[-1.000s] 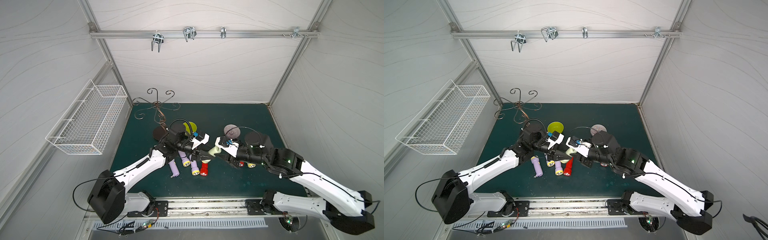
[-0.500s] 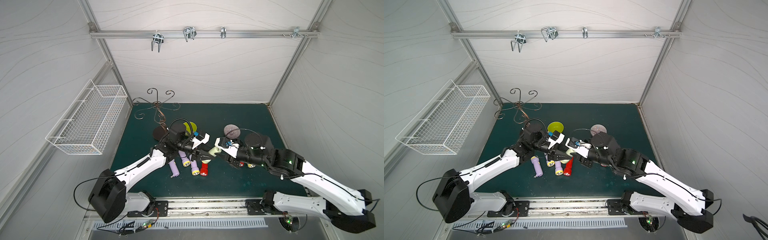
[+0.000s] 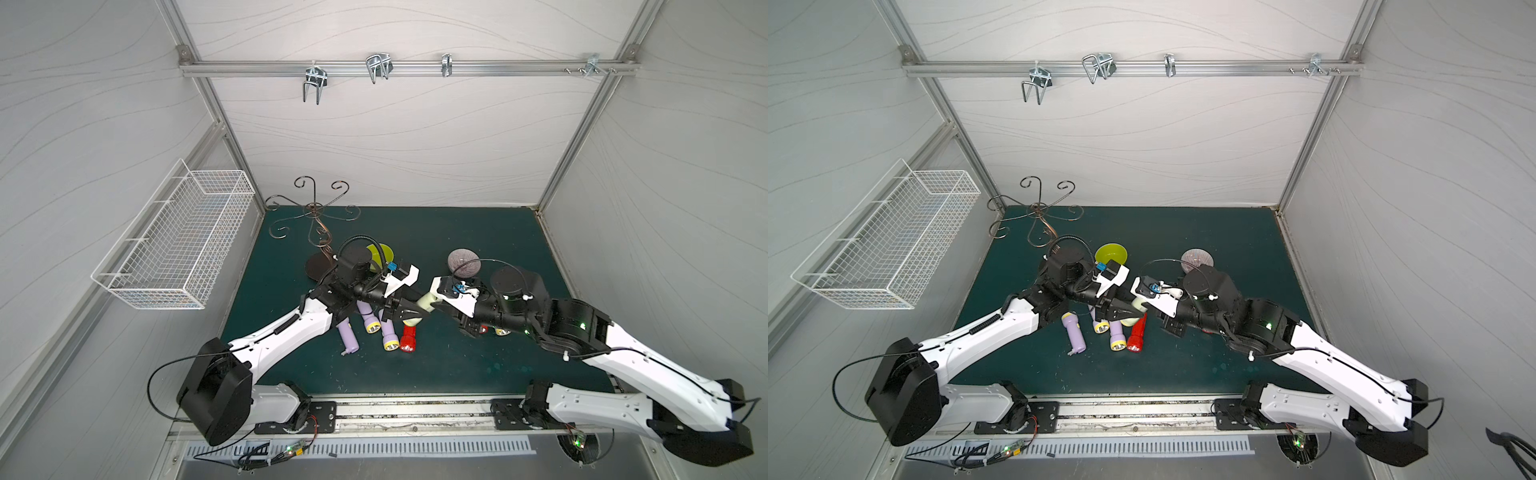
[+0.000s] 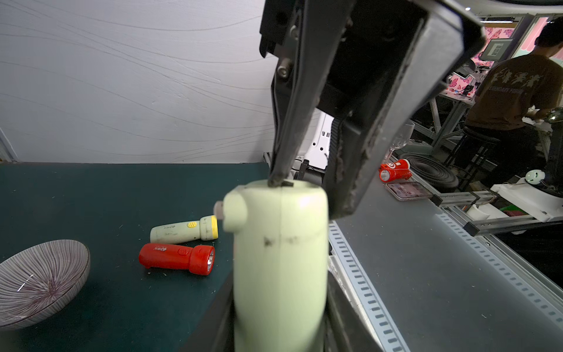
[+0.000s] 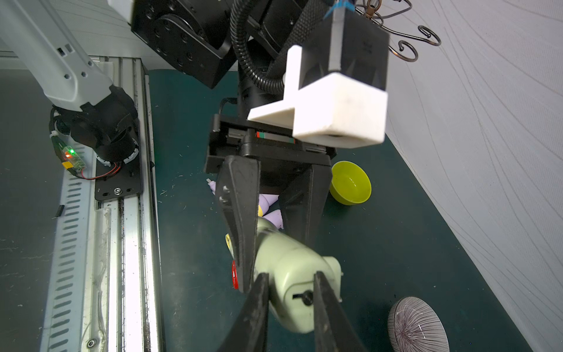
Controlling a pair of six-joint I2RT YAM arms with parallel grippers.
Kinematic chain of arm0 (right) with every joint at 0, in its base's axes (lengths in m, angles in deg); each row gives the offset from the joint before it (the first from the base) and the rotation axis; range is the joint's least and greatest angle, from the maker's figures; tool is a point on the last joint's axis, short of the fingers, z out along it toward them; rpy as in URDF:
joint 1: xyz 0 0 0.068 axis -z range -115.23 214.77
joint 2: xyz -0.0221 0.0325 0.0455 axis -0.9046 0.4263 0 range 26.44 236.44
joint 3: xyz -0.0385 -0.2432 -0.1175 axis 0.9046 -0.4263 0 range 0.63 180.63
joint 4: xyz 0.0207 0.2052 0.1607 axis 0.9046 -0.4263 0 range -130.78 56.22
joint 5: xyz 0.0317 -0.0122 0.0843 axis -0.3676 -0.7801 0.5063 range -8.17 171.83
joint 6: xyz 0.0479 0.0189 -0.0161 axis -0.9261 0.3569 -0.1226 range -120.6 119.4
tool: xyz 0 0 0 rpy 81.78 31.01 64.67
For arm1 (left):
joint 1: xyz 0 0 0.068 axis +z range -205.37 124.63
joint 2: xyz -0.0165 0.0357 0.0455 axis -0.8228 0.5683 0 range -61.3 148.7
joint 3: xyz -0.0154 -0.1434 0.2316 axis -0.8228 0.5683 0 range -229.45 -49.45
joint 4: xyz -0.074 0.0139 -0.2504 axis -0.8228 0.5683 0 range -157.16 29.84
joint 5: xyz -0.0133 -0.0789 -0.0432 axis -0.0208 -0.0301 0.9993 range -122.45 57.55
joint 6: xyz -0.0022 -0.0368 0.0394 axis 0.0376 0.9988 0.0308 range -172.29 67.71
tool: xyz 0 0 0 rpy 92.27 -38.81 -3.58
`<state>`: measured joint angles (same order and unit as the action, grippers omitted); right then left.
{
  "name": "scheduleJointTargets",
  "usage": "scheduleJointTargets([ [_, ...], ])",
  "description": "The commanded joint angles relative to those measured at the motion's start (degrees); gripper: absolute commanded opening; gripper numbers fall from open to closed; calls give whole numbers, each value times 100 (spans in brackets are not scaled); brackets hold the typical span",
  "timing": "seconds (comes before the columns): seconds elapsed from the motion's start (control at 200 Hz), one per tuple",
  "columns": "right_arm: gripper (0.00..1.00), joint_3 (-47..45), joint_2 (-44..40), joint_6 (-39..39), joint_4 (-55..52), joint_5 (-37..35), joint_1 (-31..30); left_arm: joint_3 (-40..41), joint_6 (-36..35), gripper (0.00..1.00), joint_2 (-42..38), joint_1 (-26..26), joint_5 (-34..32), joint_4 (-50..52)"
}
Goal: Close the plug at the bottom of the flashlight
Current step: Close the plug of the flashlight.
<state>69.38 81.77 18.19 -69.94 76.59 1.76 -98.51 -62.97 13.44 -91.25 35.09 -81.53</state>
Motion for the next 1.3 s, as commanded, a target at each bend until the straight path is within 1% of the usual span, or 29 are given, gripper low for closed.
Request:
scheduleJointTargets([
  [0.0,26,79,-14,-139,-77,-158,-1,-292,-103,0,-99,-23,271,-270],
  [0.245,13,-3,13,-301,19,-65,-102,-297,-104,0,-179,-19,145,-260],
  [0.35,8,-2,13,-389,46,-6,-155,-305,-69,0,-193,-16,-18,-259],
  [0.415,7,-11,-25,-454,73,122,-166,-315,-40,0,-185,-16,-106,-262],
  [0.48,2,-21,-123,-534,127,275,-163,-324,22,0,-168,-16,-275,-268],
  [0.59,2,5,-387,-668,202,513,-161,-399,290,0,-70,-16,-729,-259],
  [0.675,6,1,-669,-766,204,512,-160,-567,554,0,25,-16,-1127,-86],
  [0.73,9,-88,-901,-788,183,335,-151,-733,774,0,102,-16,-1394,111],
  [0.815,12,-301,-1219,-886,90,-245,-120,-1011,1311,0,269,-16,-1855,362],
  [0.841,13,-347,-1299,-1137,26,-416,-96,-1089,1463,0,335,-16,-1967,472],
  [0.926,15,-539,-1546,-1565,-204,-963,3,-1342,2182,0,562,-16,-2613,860],
  [1.011,15,-773,-1843,-1972,-413,-1653,100,-1519,2898,0,840,-16,-3090,1190],
  [1.116,15,-948,-2123,-2453,-895,-2430,286,-1612,3797,0,1229,-32,-3435,1387],
  [1.171,15,-975,-2195,-2723,-1201,-2575,421,-1561,4155,0,1391,-79,-3664,1363],
  [1.226,17,-1011,-2248,-2975,-1467,-2577,552,-1496,4304,0,1498,-201,-3925,1332],
  [1.296,24,-1093,-2328,-3206,-1700,-2467,676,-1517,4316,0,1605,-484,-4403,1431],
])
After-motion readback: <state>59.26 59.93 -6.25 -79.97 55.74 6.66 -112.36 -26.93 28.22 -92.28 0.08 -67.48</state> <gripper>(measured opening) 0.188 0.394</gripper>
